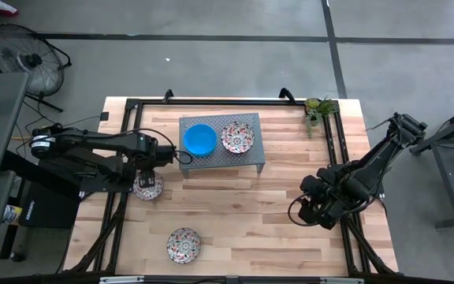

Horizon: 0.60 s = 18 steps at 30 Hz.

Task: Pick & Place Mini bowls
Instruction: Stack the white bowl on top of the white bowls on the shelf

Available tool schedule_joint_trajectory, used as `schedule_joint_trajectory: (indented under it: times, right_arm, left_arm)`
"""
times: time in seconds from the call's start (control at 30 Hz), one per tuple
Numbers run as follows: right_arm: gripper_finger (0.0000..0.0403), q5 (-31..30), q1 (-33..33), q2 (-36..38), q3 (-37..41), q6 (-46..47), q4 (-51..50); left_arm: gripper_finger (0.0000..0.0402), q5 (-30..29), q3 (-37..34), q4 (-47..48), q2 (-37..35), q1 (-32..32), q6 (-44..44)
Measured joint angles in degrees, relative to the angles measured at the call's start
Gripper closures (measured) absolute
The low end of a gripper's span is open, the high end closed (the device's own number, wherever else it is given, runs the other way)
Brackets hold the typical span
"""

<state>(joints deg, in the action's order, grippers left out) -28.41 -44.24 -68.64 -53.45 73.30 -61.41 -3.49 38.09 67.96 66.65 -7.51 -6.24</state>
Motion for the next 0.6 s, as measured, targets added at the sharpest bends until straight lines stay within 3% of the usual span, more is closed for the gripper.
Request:
schedule_joint_trajectory:
  times: [0.3, 0.6]
  right_arm:
    - [0.0215, 0.0, 0.0, 0.0, 0.0, 0.0, 0.0]
    - [0.0215, 0.1, 0.0, 0.0, 0.0, 0.2, 0.0]
  left_arm:
    - [0.0256, 0.4, 0.0, 0.0, 0.0, 0.0, 1.7]
    - [0.035, 1.6, 0.0, -0.1, 0.0, 0.0, 1.3]
